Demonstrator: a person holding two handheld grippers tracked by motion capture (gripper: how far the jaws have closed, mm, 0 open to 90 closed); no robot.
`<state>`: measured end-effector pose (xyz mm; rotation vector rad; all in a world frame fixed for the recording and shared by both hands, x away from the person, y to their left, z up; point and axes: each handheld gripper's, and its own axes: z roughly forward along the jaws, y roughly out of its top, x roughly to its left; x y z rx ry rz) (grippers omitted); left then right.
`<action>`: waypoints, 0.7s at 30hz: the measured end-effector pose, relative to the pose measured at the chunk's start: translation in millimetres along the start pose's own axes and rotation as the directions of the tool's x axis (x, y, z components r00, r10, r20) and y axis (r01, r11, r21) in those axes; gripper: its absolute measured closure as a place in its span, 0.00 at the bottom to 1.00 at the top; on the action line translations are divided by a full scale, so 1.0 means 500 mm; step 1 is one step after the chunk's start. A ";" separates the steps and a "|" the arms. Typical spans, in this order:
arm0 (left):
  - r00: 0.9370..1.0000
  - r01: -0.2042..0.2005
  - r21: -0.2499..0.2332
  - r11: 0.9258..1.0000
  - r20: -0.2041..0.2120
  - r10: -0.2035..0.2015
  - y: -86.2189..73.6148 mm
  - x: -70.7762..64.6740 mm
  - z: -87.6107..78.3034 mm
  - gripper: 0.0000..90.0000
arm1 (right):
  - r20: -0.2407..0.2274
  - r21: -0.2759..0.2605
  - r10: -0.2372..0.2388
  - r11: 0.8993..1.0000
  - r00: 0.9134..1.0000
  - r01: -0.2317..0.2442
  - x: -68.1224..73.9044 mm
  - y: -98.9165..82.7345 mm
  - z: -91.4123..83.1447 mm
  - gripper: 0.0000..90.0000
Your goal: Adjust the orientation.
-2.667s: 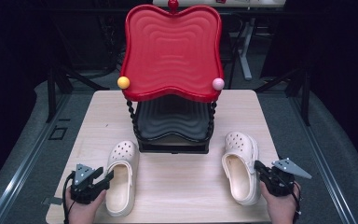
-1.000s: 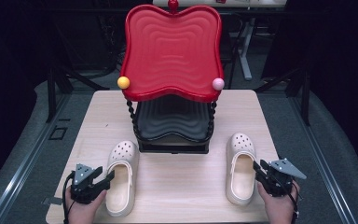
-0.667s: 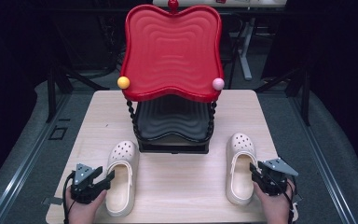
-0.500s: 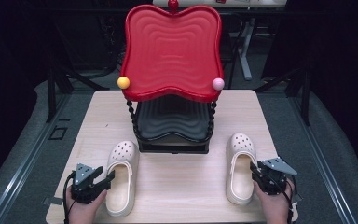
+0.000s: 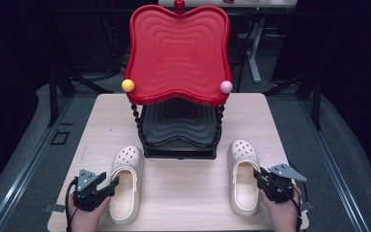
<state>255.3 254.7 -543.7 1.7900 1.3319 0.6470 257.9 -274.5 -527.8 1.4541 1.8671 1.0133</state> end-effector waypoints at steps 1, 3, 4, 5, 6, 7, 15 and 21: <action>1.000 0.002 -0.002 1.000 0.001 -0.002 0.000 0.000 0.000 0.53 | -0.008 0.001 -0.006 1.000 1.000 0.006 0.003 0.001 0.000 0.82; 1.000 0.002 -0.002 1.000 0.001 -0.002 0.000 0.000 0.000 0.53 | -0.033 0.003 -0.007 1.000 0.999 0.007 0.007 0.001 0.000 0.82; 1.000 -0.001 0.000 1.000 0.002 0.001 0.000 0.000 0.000 0.53 | -0.044 0.008 -0.008 1.000 0.999 0.009 0.008 0.000 0.001 0.82; 1.000 -0.002 -0.002 1.000 0.002 0.002 0.000 0.000 0.000 0.53 | -0.054 0.011 -0.009 1.000 0.999 0.010 0.011 0.000 0.002 0.82; 1.000 -0.002 -0.003 1.000 0.002 0.002 0.000 0.000 0.000 0.53 | -0.060 0.014 -0.014 1.000 0.998 0.015 0.013 0.000 0.002 0.82; 1.000 -0.002 -0.004 1.000 0.004 0.002 0.000 0.000 0.000 0.53 | -0.070 0.012 -0.015 1.000 0.997 0.016 0.015 0.000 0.002 0.82; 1.000 -0.015 -0.026 1.000 0.015 0.015 0.001 -0.002 -0.001 0.53 | -0.085 0.033 -0.034 0.999 0.996 0.037 0.022 -0.002 0.004 0.81; 1.000 -0.022 -0.031 0.999 0.020 0.022 0.003 -0.003 -0.002 0.54 | -0.070 0.034 -0.031 0.999 0.997 0.034 0.019 -0.007 0.005 0.78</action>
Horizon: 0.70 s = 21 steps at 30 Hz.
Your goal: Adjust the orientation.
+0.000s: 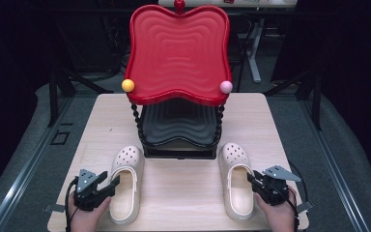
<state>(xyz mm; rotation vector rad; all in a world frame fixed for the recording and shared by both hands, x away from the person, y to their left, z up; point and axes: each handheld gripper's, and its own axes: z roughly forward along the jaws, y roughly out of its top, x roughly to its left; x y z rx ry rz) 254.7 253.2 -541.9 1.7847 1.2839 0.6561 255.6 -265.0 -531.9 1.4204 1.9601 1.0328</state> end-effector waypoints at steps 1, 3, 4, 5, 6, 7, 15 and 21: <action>1.000 -0.002 0.000 1.000 -0.002 0.002 0.000 0.000 0.000 0.54 | 0.006 -0.007 -0.009 1.000 1.000 0.009 0.002 0.000 -0.001 0.77; 1.000 -0.012 -0.003 1.000 -0.004 0.012 0.001 0.000 -0.001 0.54 | 0.005 -0.024 -0.014 1.000 1.000 0.014 0.005 0.002 -0.002 0.75; 1.000 -0.015 -0.006 1.000 -0.006 0.015 0.001 -0.001 -0.001 0.55 | 0.016 -0.034 -0.031 0.999 0.999 0.031 0.008 0.004 -0.004 0.73; 1.000 -0.022 -0.007 1.000 -0.010 0.022 0.001 -0.001 -0.001 0.55 | 0.016 -0.034 -0.031 0.999 0.999 0.031 0.008 0.004 -0.004 0.73; 1.000 -0.029 -0.010 1.000 -0.011 0.029 0.001 -0.002 -0.001 0.55 | 0.025 -0.036 -0.039 0.999 0.999 0.040 0.010 0.004 -0.005 0.73; 0.999 -0.038 -0.011 0.999 -0.014 0.038 0.002 -0.003 -0.001 0.56 | 0.033 -0.039 -0.050 0.998 0.998 0.051 0.011 0.004 -0.005 0.72; 0.998 -0.067 -0.005 0.998 -0.015 0.067 0.010 -0.009 -0.001 0.64 | 0.077 -0.073 -0.103 0.991 0.992 0.109 0.025 0.009 -0.011 0.72; 0.996 -0.083 -0.016 0.996 -0.026 0.082 0.013 -0.013 -0.006 0.64 | 0.089 -0.100 -0.152 0.982 0.984 0.161 0.040 0.014 -0.019 0.75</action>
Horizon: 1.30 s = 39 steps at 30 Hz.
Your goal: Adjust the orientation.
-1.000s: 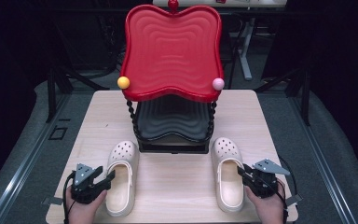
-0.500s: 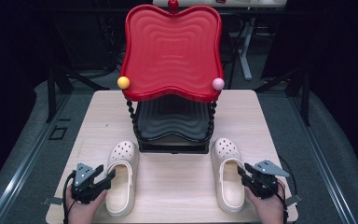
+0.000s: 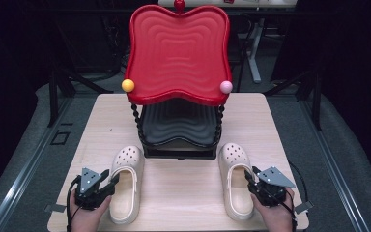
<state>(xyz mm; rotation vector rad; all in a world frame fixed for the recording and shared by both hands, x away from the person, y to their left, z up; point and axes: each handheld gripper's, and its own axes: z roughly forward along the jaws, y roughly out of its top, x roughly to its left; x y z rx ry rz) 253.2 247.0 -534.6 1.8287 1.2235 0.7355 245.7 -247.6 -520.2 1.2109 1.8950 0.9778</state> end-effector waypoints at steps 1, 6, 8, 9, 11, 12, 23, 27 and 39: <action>1.000 0.001 0.002 1.000 0.003 -0.001 0.001 0.000 -0.001 0.65 | 0.000 -0.005 -0.011 1.000 1.000 0.011 0.002 0.001 0.000 0.75; 1.000 -0.007 -0.001 1.000 0.009 0.007 0.002 -0.003 -0.003 0.67 | 0.002 0.015 -0.015 1.000 1.000 0.015 0.000 -0.001 0.008 0.75; 1.000 -0.010 -0.001 1.000 0.012 0.010 0.002 -0.005 -0.005 0.68 | 0.005 0.018 -0.014 1.000 1.000 0.014 0.000 -0.002 0.009 0.74; 1.000 -0.010 -0.003 1.000 0.013 0.011 0.002 -0.006 -0.006 0.68 | 0.004 0.017 -0.012 1.000 1.000 0.012 0.000 -0.002 0.007 0.74; 1.000 -0.011 -0.004 1.000 0.014 0.011 0.002 -0.006 -0.007 0.68 | 0.004 0.000 -0.009 1.000 1.000 0.009 0.001 0.001 0.002 0.74; 1.000 -0.008 -0.004 1.000 0.013 0.008 0.002 -0.006 -0.007 0.68 | 0.007 -0.017 -0.010 1.000 1.000 0.010 0.003 0.003 -0.002 0.75; 1.000 -0.010 -0.003 1.000 0.021 0.010 0.002 -0.006 -0.007 0.68 | -0.019 -0.004 -0.022 1.000 1.000 0.022 0.009 0.004 0.006 0.76; 1.000 -0.013 -0.007 1.000 0.022 0.013 0.002 -0.007 -0.007 0.68 | -0.010 -0.050 -0.003 0.999 1.000 0.003 0.008 0.007 -0.006 0.76; 1.000 -0.008 -0.001 1.000 0.028 0.008 0.002 -0.004 -0.007 0.72 | 0.007 -0.015 -0.035 0.999 0.999 0.035 0.006 0.005 0.002 0.76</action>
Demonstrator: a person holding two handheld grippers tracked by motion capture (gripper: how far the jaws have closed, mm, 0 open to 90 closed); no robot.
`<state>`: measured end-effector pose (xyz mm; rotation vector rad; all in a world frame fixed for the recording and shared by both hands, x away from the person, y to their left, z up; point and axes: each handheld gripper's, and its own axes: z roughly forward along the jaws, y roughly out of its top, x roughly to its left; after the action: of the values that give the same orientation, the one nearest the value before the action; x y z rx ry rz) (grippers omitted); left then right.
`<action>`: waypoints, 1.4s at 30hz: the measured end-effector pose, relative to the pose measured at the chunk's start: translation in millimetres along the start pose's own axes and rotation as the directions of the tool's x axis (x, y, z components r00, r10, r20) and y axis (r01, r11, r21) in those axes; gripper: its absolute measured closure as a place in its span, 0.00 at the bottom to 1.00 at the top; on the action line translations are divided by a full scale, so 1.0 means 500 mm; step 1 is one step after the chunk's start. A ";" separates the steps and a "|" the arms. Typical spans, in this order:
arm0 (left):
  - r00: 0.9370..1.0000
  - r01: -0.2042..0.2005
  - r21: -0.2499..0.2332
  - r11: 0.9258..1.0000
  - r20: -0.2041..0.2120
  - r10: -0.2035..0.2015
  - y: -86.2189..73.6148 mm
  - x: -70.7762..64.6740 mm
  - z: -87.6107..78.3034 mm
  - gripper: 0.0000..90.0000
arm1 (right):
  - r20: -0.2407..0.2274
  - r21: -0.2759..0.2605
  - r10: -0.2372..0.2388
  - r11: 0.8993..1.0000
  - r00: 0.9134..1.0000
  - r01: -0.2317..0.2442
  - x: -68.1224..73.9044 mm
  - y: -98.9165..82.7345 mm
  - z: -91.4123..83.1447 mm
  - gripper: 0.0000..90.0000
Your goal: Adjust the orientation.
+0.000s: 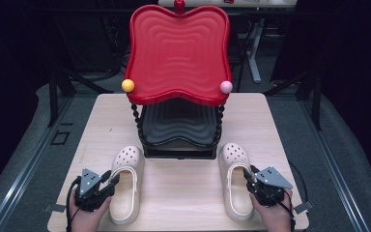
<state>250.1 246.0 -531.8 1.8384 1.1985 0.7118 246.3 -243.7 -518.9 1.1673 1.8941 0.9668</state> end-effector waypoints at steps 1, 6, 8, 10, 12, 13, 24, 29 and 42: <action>1.000 -0.001 0.000 1.000 0.000 0.001 0.000 0.000 0.000 0.72 | 0.007 0.002 -0.001 1.000 1.000 0.001 0.000 -0.001 0.001 0.76; 1.000 0.001 0.001 1.000 -0.004 -0.001 0.000 0.000 0.000 0.73 | 0.016 0.045 0.006 0.999 1.000 -0.006 -0.007 -0.008 0.009 0.76; 1.000 0.002 0.003 1.000 -0.005 -0.002 -0.001 0.000 -0.001 0.73 | 0.018 0.061 0.006 0.998 1.000 -0.007 -0.008 -0.009 0.011 0.77; 1.000 0.003 0.006 1.000 -0.007 -0.003 -0.001 0.000 -0.002 0.73 | 0.014 0.083 0.011 0.996 1.000 -0.013 -0.009 -0.010 0.014 0.78; 1.000 0.001 0.005 1.000 -0.009 -0.001 -0.002 0.000 -0.002 0.73 | 0.023 0.094 0.013 0.995 1.000 -0.015 -0.008 -0.012 0.017 0.79; 1.000 0.000 0.007 1.000 -0.010 0.000 -0.002 0.001 -0.002 0.73 | 0.029 0.101 0.018 0.995 0.999 -0.020 -0.009 -0.012 0.017 0.81; 1.000 -0.006 0.022 1.000 -0.026 0.007 -0.002 -0.001 0.001 0.70 | 0.038 0.120 0.017 0.993 0.999 -0.021 -0.006 -0.006 0.020 0.83; 0.999 -0.017 0.047 0.999 -0.033 0.019 -0.001 -0.008 0.008 0.72 | 0.026 0.123 0.036 0.992 0.999 -0.039 -0.010 -0.004 0.021 0.83; 0.996 -0.050 0.073 0.996 -0.075 0.055 0.004 -0.011 0.021 0.80 | 0.030 0.125 0.026 0.992 0.999 -0.030 -0.012 0.000 0.029 0.82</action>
<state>257.1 237.0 -535.4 1.9228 1.2428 0.7843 260.8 -245.7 -524.9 1.2771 1.9441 0.8513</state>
